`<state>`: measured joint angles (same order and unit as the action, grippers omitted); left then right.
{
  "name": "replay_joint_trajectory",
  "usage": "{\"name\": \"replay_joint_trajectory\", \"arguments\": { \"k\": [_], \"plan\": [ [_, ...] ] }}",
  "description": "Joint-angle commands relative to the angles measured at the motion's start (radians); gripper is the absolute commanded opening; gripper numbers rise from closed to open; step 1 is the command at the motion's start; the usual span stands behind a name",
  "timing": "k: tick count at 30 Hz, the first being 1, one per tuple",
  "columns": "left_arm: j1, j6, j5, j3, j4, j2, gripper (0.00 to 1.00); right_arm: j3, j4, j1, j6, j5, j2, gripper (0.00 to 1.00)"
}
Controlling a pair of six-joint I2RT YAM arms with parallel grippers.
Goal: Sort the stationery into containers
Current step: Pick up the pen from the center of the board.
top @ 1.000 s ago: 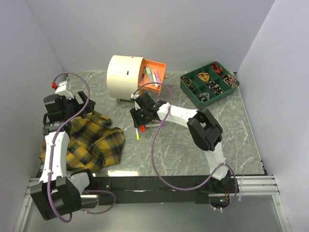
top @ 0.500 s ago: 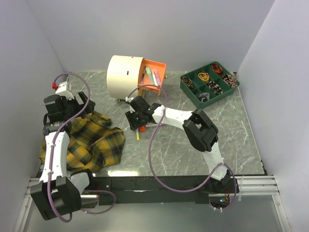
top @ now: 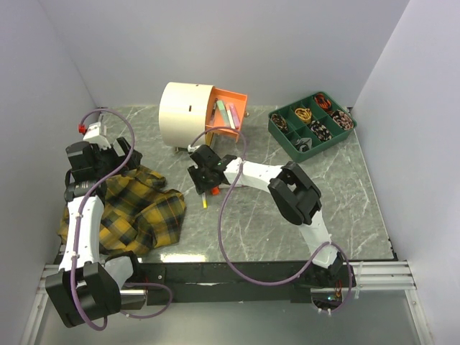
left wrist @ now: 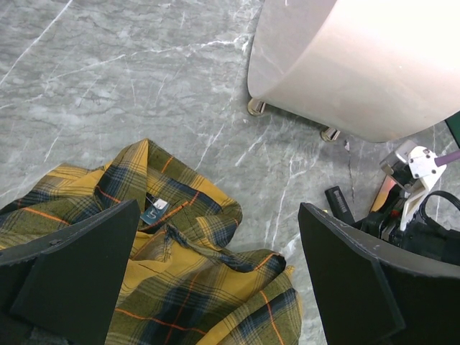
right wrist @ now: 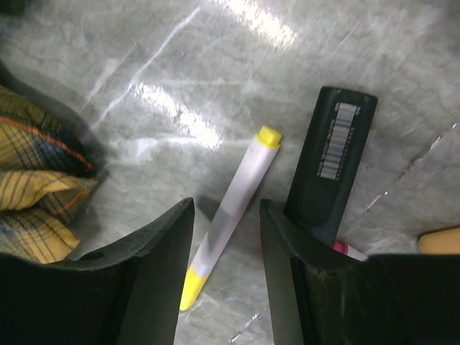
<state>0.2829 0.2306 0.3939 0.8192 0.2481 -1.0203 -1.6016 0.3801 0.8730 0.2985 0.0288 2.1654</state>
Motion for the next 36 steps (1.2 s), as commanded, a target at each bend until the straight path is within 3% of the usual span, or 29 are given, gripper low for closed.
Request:
{"name": "replay_joint_trajectory", "arguments": {
  "k": [1,4,6,9,15,22,28,36],
  "plan": [
    [0.004,-0.004,-0.007,-0.012,-0.041,0.009,0.99,-0.032,0.022,0.012,-0.013,-0.053,0.059,0.42],
    [0.004,-0.004,-0.006,-0.015,-0.043,0.005,0.99,-0.034,0.022,0.029,-0.051,-0.064,0.063,0.25],
    [0.004,-0.001,-0.001,-0.015,-0.047,0.003,0.99,-0.032,0.019,0.041,-0.074,-0.067,0.056,0.24],
    [0.004,0.006,0.002,-0.009,-0.046,-0.003,1.00,-0.026,0.014,0.067,-0.137,-0.055,0.027,0.00],
    [0.004,0.003,0.006,0.008,-0.036,-0.011,1.00,-0.017,0.006,0.063,-0.271,0.066,-0.120,0.00],
    [0.004,0.026,0.025,0.021,-0.056,-0.035,0.99,-0.049,-0.055,-0.048,-0.233,0.307,-0.346,0.00],
    [0.006,0.042,0.037,0.044,-0.052,-0.076,1.00,-0.090,-0.220,-0.152,-0.156,0.297,-0.432,0.00],
    [0.007,0.049,0.054,0.089,-0.055,-0.132,0.99,-0.231,-0.307,-0.252,-0.084,0.140,-0.337,0.00]
  ]
}}
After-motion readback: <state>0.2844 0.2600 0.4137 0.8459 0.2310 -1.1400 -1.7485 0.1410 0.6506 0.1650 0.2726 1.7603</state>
